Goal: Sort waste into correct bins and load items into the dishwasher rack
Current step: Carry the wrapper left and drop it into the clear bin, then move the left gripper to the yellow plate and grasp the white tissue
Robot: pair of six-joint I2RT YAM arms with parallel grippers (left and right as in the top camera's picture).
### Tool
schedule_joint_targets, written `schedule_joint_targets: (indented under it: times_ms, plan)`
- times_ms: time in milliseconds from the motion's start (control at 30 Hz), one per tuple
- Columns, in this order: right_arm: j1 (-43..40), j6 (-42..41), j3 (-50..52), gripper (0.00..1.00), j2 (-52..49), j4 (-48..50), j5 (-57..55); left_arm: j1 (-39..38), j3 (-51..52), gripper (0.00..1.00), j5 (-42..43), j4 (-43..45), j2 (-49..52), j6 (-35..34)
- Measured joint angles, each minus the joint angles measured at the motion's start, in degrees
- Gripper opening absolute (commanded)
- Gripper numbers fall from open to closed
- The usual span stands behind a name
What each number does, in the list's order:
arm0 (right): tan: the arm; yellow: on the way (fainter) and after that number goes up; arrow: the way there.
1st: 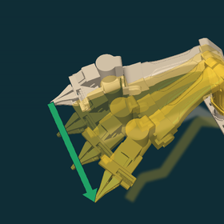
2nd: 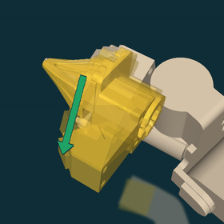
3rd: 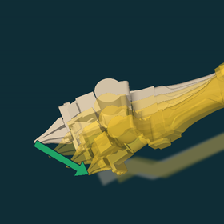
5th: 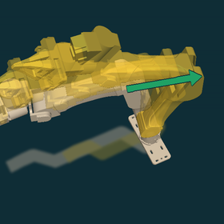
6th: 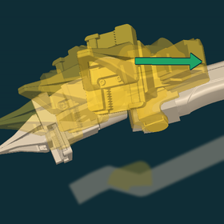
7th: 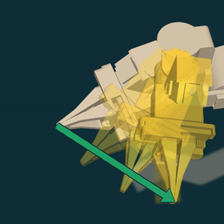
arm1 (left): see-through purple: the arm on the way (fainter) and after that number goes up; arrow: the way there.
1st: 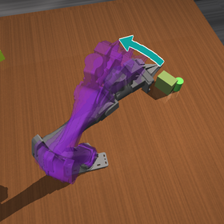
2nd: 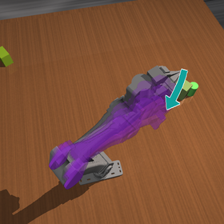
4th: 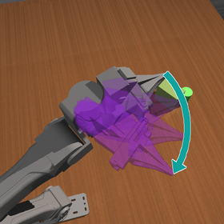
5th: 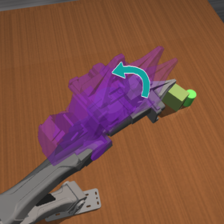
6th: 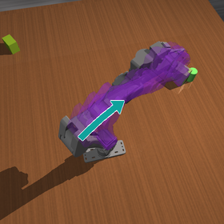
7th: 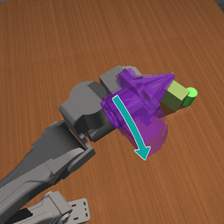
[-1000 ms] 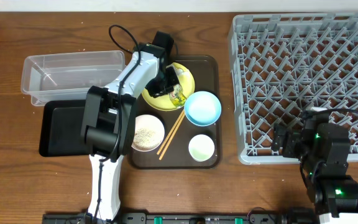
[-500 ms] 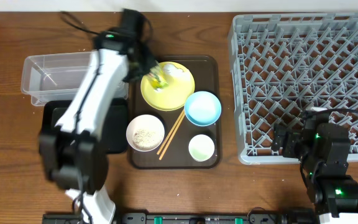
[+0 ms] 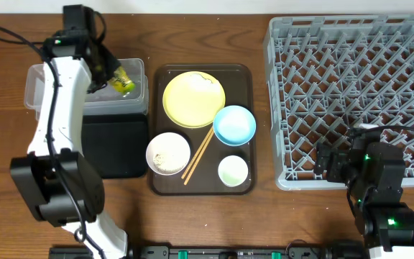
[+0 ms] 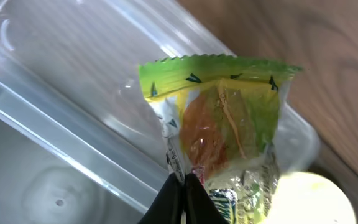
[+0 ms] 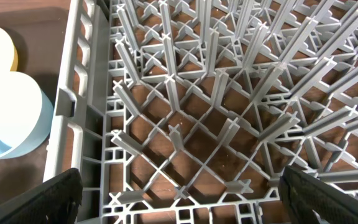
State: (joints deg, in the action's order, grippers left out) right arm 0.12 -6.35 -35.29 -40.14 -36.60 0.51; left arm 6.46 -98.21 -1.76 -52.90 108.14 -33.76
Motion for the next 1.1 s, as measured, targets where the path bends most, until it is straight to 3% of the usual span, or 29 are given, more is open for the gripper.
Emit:
schedule_joint_targets:
  times_ms: [67,167,367,600,900,1100]
  plan:
    - [0.0,0.0,0.0,0.99,0.0,0.0,0.0,1.1,0.0,0.17,0.1,0.0,1.4,-0.6]
    - [0.0,0.0,0.0,0.99,0.0,0.0,0.0,2.0,0.0,0.4,0.6,0.1,3.1,-1.2]
    - [0.0,0.0,0.0,0.99,0.0,0.0,0.0,1.8,0.0,0.47,5.3,2.0,3.1,-2.0]
    - [0.0,0.0,0.0,0.99,0.0,0.0,0.0,-4.0,0.0,0.68,10.4,4.4,2.1,3.4]
    - [0.0,0.0,0.0,0.99,0.0,0.0,0.0,-19.2,0.0,0.73,12.4,12.4,2.4,18.8]
    - [0.0,0.0,0.0,0.99,0.0,0.0,0.0,-23.2,0.0,0.75,11.9,16.9,6.9,23.6]
